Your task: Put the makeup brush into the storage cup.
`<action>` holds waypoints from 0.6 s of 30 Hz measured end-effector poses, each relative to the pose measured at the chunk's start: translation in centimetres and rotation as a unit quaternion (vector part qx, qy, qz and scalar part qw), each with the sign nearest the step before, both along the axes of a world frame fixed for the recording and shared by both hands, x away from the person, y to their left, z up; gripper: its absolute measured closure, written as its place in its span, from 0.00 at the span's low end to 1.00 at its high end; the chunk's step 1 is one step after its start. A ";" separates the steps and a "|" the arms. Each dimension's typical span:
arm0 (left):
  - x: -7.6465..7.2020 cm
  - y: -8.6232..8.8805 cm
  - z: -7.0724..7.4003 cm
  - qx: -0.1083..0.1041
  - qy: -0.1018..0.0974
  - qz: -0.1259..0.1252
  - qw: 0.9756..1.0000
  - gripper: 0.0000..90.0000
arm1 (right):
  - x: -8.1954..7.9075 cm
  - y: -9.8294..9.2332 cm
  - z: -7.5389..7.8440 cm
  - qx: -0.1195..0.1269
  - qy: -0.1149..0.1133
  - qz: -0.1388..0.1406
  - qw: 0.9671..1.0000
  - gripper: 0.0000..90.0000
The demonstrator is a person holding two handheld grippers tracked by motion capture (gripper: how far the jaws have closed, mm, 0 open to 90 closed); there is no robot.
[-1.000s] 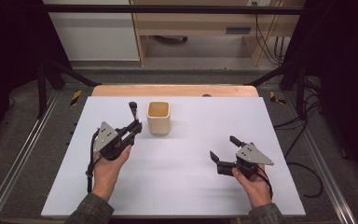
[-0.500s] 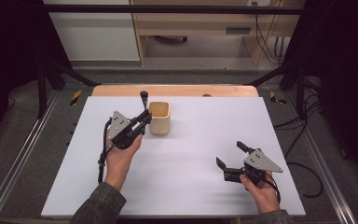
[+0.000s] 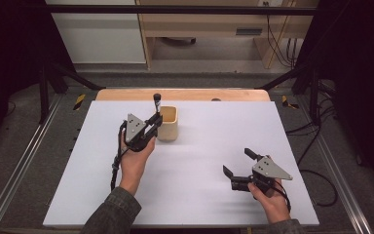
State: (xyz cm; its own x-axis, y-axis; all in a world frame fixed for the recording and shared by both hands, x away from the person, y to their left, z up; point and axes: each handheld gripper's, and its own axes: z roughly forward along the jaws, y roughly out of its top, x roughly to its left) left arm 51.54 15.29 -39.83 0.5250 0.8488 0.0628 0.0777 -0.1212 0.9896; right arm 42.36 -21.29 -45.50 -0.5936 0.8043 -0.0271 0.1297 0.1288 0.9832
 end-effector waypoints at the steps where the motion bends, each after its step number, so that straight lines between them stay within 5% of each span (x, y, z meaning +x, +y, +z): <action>1: 0.1 -0.1 -0.1 -0.003 0.000 0.001 1.000 0.88 | 0.0 0.1 0.0 0.001 0.001 0.002 1.000 0.03; 18: 1.9 -0.3 -0.4 -0.005 -0.002 0.006 1.000 0.88 | 0.1 0.4 -0.1 -0.008 0.005 0.008 1.000 0.03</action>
State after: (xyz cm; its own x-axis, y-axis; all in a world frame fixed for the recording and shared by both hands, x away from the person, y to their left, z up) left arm 53.45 15.00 -40.26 0.5144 0.8557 0.0562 0.0753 -0.1103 0.9910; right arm 42.43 -20.88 -45.62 -0.6065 0.7943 -0.0351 0.1365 0.1475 0.9796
